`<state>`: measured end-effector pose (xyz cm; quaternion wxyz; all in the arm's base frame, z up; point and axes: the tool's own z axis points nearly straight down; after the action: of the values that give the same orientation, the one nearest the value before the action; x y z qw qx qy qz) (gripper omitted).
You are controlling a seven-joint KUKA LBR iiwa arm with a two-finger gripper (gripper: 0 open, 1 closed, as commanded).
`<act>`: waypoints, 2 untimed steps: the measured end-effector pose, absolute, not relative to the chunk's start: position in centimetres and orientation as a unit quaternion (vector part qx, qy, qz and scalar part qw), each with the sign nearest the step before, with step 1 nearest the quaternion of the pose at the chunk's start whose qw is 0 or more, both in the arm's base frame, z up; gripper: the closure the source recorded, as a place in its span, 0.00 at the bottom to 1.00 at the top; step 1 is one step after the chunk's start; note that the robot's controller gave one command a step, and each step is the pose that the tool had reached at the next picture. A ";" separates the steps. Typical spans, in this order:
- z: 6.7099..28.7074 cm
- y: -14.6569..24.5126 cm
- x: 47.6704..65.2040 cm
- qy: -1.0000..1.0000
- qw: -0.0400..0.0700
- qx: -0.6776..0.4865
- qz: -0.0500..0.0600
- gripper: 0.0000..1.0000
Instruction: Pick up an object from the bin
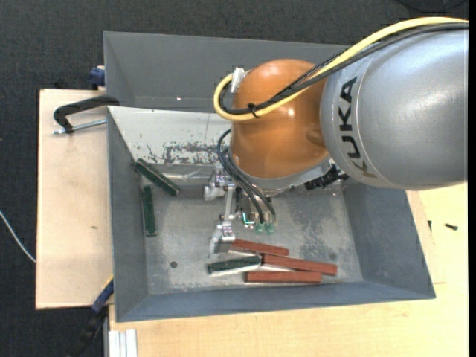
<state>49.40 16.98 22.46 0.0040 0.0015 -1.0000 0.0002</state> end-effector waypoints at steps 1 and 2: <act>22.9 16.9 49.6 -1.000 0.000 0.000 -0.001 0.00; 19.1 14.8 49.8 -0.999 -0.003 0.037 -0.001 0.00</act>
Offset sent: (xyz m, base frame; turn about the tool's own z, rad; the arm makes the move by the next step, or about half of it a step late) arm 0.0034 -0.0559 -0.0888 -0.1610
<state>49.77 14.76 19.15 -0.0028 0.0373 -0.9993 -0.0014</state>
